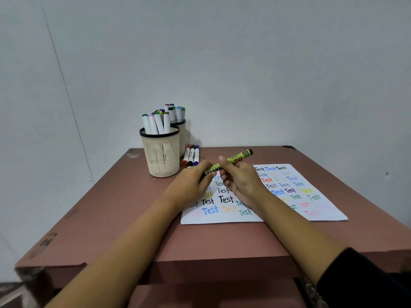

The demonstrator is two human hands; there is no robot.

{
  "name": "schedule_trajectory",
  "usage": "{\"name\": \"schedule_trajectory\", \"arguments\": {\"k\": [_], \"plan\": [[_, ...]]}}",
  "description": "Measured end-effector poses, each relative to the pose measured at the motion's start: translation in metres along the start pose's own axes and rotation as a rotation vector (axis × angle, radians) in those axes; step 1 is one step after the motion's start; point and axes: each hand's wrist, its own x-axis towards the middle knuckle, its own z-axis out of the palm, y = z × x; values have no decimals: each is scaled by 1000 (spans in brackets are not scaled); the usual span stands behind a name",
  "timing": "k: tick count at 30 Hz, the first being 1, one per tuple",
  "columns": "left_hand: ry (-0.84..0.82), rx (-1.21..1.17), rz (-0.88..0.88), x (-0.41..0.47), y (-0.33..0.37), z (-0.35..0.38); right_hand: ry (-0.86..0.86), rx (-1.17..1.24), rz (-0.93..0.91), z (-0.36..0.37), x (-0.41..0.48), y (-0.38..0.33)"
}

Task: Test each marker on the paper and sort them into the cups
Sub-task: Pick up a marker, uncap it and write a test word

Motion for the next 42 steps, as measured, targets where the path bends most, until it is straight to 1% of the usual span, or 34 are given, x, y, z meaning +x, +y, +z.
{"name": "schedule_trajectory", "arguments": {"k": [6, 11, 13, 15, 18, 20, 22, 24, 28, 31, 37, 42], "plan": [[-7, -74, -55, 0, 2, -1, -27, 1, -14, 0, -1, -1], [-20, -128, -97, -1, -2, -3, -81, -19, -69, -2, -3, -2], [-12, -158, -137, 0, -4, -3, -56, -37, -75, -1, -4, -2], [3, -177, -183, 1, -5, -2, 10, 15, -74, -1, -4, -4], [20, -72, -203, 3, -11, -2, 135, 229, -23, -6, -4, -10], [41, 27, -238, 3, -17, -4, 144, 325, 8, -9, -6, -13], [50, 89, -252, 4, -24, -4, 125, 329, 24, -9, -8, -16], [15, 122, -257, 3, -29, -2, 109, 219, 21, -7, -11, -18], [-141, 163, -270, 3, -32, 0, 113, -118, -65, 2, -22, -16], [-172, 174, -293, 2, -34, 1, 112, -345, -97, 13, -34, -1], [-184, 188, -311, 2, -32, 1, 111, -555, -148, 21, -55, 9], [-186, 182, -314, 1, -32, 1, 77, -583, -160, 23, -61, 8]]}}
